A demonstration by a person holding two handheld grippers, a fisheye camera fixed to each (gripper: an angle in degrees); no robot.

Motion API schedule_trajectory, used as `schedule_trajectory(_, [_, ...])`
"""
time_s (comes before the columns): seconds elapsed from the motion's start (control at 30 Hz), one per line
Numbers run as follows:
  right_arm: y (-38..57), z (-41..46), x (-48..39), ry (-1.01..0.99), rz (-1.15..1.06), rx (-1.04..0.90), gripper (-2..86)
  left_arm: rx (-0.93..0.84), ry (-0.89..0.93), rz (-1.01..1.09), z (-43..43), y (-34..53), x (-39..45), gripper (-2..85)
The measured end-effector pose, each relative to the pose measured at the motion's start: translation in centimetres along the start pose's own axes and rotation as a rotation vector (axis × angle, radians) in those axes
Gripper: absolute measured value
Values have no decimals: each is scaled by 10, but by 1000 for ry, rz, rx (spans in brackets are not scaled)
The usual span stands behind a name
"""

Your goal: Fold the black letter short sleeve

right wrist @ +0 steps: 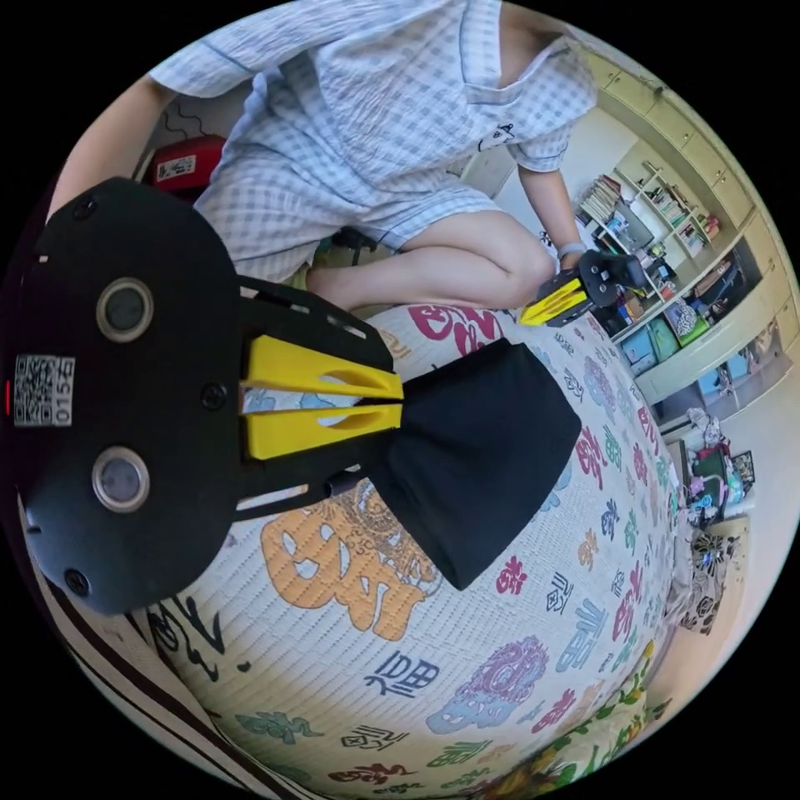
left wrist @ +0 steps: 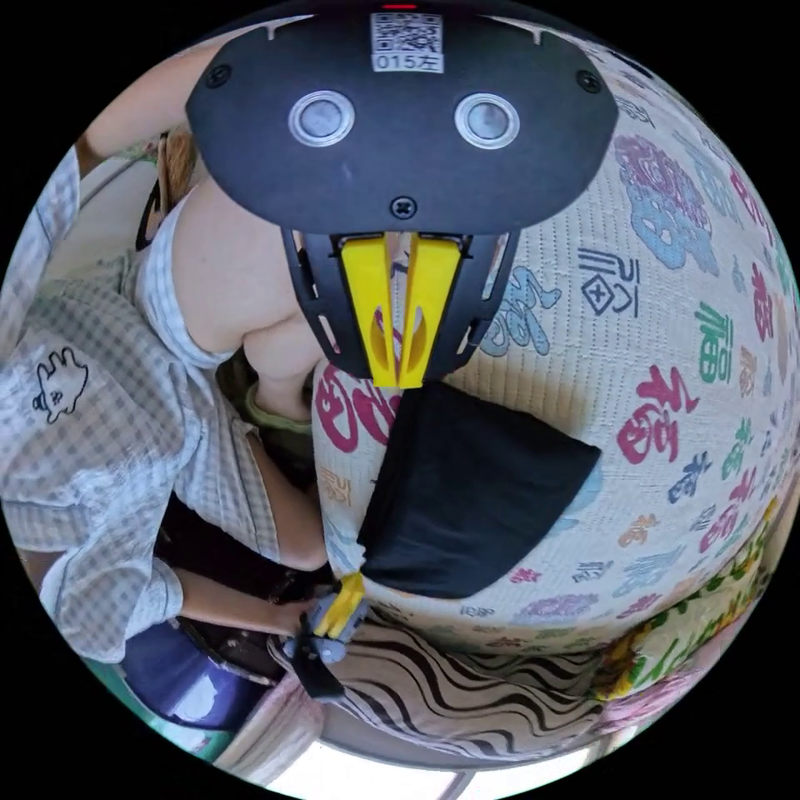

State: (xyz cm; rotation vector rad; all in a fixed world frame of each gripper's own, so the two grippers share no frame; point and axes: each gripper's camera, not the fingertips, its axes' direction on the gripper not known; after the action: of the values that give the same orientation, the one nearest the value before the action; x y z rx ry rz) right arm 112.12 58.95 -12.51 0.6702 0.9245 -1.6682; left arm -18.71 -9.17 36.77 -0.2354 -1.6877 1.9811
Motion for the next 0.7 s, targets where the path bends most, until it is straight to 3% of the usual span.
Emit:
schedule_trajectory(0.1, [3,-2,-7,28,49,46,101,118,-100,-112,-25,-14,5,103])
schedule_trajectory(0.23, [-6,24,-27,172,23,14,121,25,-229,-69,6,-59,22,116])
schedule_trajectory(0.43, [-23,84,-32,350,-22,-125,66,-154,-343,37,51,-107,35,91])
schedule_trajectory(0.7, [-30,61,-35,283,-43,-109,5,-76,-298,7,20,-119,36,8])
